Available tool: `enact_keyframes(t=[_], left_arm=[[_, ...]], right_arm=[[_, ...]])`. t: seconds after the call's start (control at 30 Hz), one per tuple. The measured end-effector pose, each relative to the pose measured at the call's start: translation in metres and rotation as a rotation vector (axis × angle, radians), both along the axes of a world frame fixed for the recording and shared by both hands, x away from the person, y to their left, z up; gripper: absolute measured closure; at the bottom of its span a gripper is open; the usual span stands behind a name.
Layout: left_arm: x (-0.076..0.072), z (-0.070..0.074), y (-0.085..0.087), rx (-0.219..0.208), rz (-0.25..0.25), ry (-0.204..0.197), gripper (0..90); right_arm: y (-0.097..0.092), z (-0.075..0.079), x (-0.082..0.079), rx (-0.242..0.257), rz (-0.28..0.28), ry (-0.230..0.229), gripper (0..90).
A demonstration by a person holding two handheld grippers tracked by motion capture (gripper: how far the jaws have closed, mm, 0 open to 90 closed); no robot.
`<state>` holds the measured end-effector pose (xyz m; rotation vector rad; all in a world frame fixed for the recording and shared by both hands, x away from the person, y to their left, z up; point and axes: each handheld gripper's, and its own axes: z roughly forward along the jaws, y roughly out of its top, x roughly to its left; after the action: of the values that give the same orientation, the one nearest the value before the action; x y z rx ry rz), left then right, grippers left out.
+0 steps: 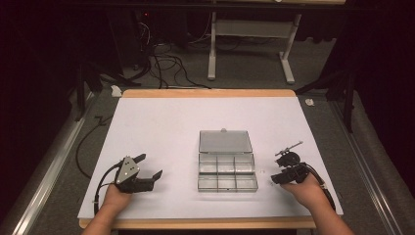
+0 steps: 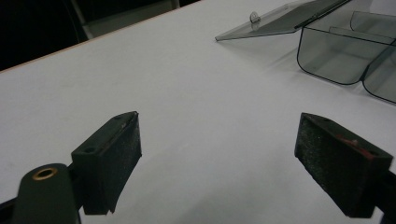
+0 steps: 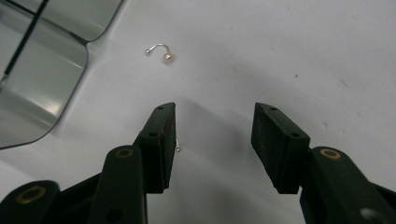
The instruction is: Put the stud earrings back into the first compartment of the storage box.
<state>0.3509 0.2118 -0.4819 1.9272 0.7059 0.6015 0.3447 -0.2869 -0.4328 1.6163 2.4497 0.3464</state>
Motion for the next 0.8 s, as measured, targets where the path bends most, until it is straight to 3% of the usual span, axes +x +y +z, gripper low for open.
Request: enact_keyframes(t=[0.07,0.33,0.8], left_arm=[[0.000,0.000,-0.001,0.004,0.004,-0.001,15.0],[0.000,0.000,0.000,0.004,0.002,-0.004,15.0],[-0.001,0.000,0.000,0.000,-0.003,-0.008,15.0]], right_arm=[[0.006,0.003,0.004,-0.001,0.037,0.023,51.1],[0.014,0.010,0.016,-0.013,0.077,0.062,60.6],[0.035,0.003,0.043,-0.027,0.125,0.138,76.8]])
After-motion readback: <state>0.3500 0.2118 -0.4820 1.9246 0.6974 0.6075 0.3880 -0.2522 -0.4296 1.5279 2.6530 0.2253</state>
